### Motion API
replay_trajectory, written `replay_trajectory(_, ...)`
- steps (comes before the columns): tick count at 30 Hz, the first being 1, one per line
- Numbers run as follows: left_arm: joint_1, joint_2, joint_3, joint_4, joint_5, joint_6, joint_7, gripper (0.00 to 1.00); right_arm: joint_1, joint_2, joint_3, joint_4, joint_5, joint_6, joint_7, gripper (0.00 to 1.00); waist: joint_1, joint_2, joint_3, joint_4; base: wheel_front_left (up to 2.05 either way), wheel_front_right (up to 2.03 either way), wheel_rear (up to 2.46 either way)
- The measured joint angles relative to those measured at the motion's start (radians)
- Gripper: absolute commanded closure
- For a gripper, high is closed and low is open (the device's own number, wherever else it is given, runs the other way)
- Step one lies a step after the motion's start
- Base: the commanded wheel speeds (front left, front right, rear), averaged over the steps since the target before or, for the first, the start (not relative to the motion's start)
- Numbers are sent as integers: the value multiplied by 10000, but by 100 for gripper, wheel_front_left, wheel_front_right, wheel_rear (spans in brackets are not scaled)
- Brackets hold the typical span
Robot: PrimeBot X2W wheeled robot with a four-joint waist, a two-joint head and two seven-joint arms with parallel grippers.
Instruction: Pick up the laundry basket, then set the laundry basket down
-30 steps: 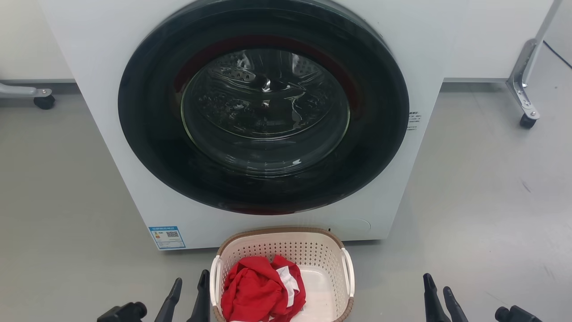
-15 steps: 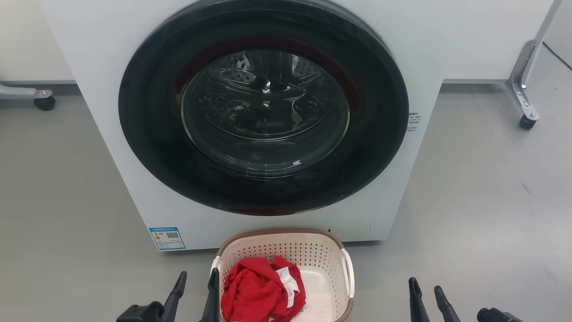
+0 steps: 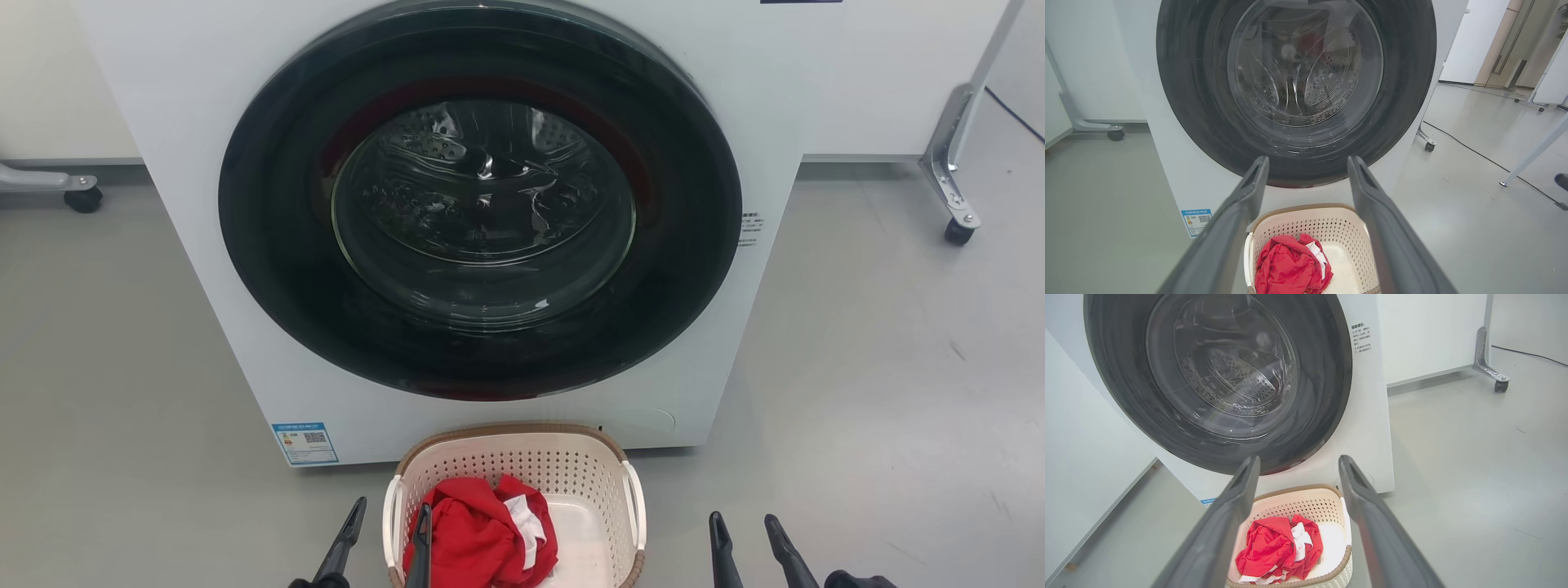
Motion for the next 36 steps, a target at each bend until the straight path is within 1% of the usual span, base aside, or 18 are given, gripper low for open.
replay_trajectory(3, 4, 4, -67, -36, 430, 86, -121, 0, 50, -10, 142, -65, -311, -23, -102, 0, 0, 0, -22, -8, 0, 0, 0)
replay_trajectory(5, 15, 4, -94, -59, 602, 161, -169, 0, 153, -12, 213, -105, -608, -98, -171, 0, 0, 0, -30, -12, 0, 0, 0)
replay_trajectory(28, 203, -71, 288, -63, 449, 144, -169, 0, 195, -17, -113, -236, -667, -100, -173, 0, 0, 0, 30, -46, 0, 0, 0)
replay_trajectory(29, 203, -77, 305, -63, 449, 73, -169, 0, 195, -17, -142, -272, -667, -100, -173, 0, 0, 0, 36, -50, 0, 0, 0)
replay_trajectory(36, 204, -100, 345, -67, 453, 69, -169, 0, 195, -17, -176, -385, -679, -100, -173, 0, 0, 0, 60, -53, 0, 0, 0)
